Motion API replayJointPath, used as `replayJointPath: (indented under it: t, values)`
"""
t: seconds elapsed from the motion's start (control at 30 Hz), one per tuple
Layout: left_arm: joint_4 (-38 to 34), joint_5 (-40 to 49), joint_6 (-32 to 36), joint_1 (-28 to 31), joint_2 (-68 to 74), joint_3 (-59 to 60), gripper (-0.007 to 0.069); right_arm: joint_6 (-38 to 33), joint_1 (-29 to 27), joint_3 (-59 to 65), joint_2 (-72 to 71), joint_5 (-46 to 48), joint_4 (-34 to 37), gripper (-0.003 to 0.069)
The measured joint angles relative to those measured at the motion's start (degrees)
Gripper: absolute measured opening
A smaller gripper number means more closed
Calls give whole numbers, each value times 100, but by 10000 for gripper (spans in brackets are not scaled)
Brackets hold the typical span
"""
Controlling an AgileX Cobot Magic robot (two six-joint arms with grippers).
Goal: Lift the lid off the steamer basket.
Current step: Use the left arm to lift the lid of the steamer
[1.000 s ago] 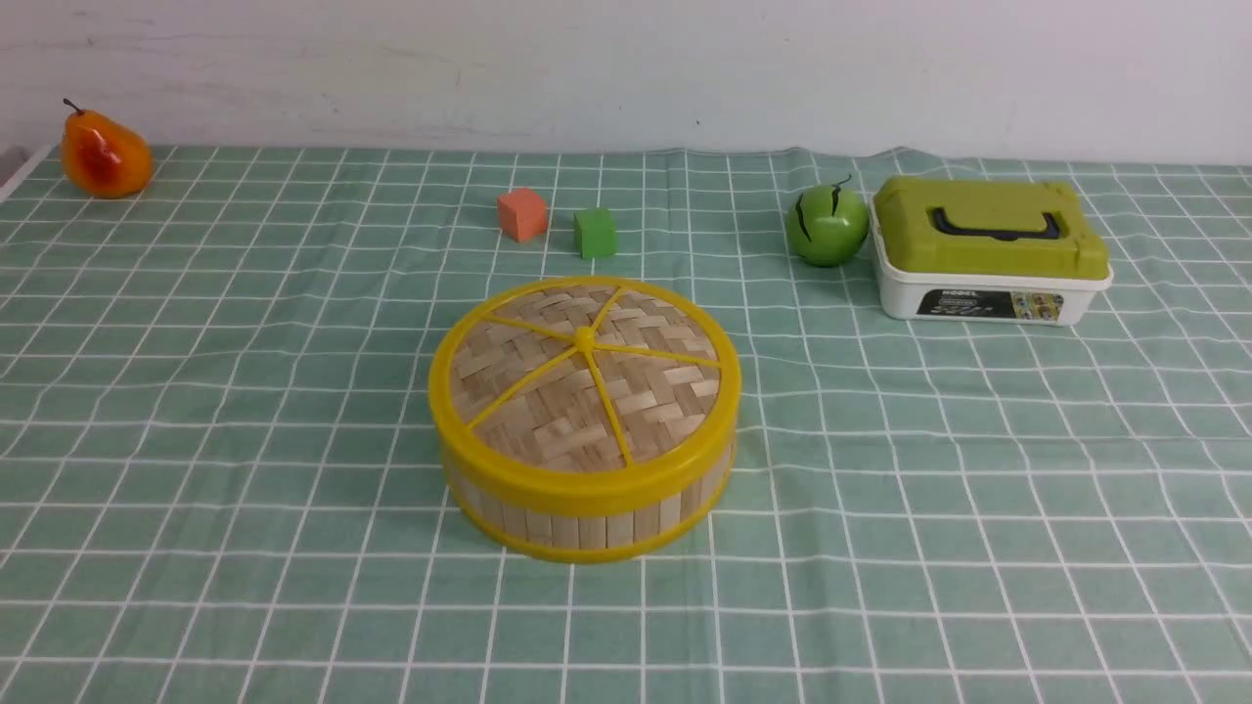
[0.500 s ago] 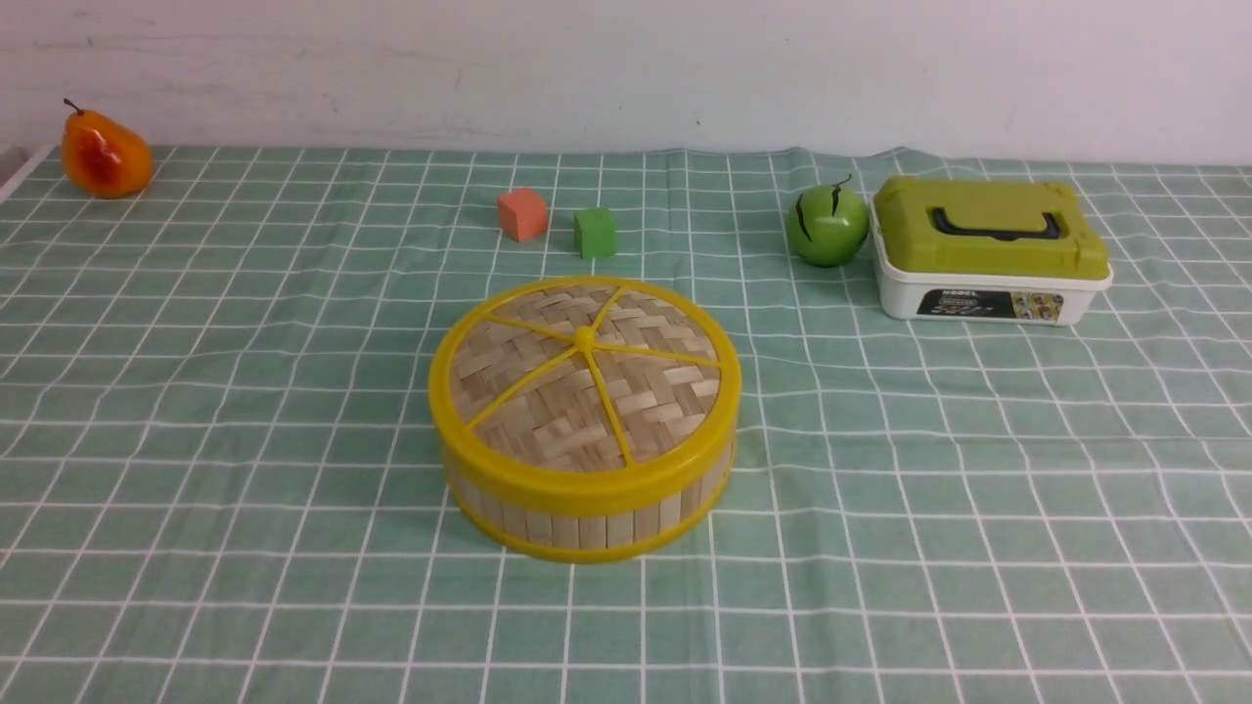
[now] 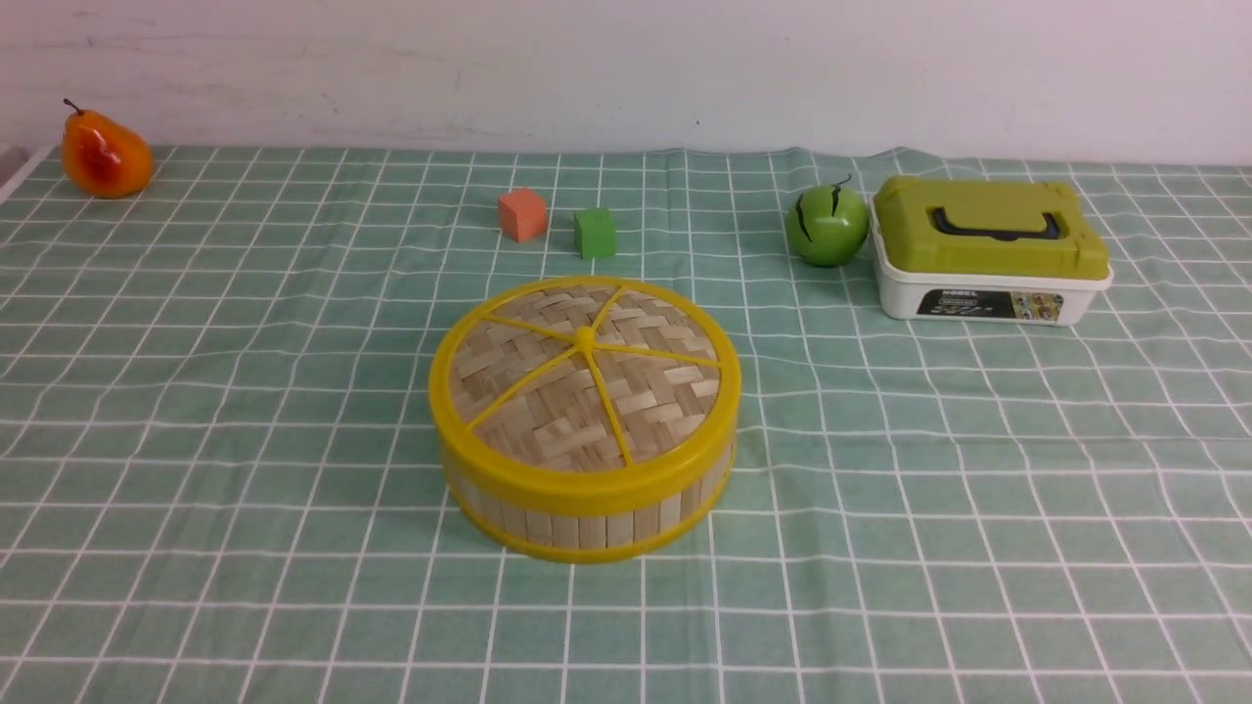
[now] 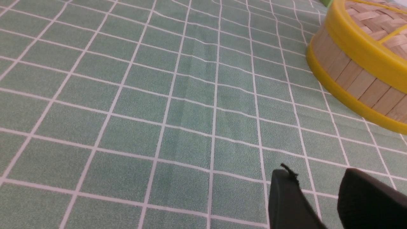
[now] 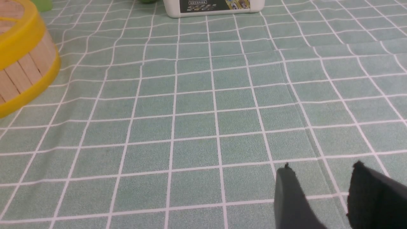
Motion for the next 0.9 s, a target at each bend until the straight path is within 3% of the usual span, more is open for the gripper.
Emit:
replayJointPath:
  t: [0.9]
  values:
    - [260, -61, 0, 0, 0, 0, 238, 0, 0, 0, 0, 0, 0, 242]
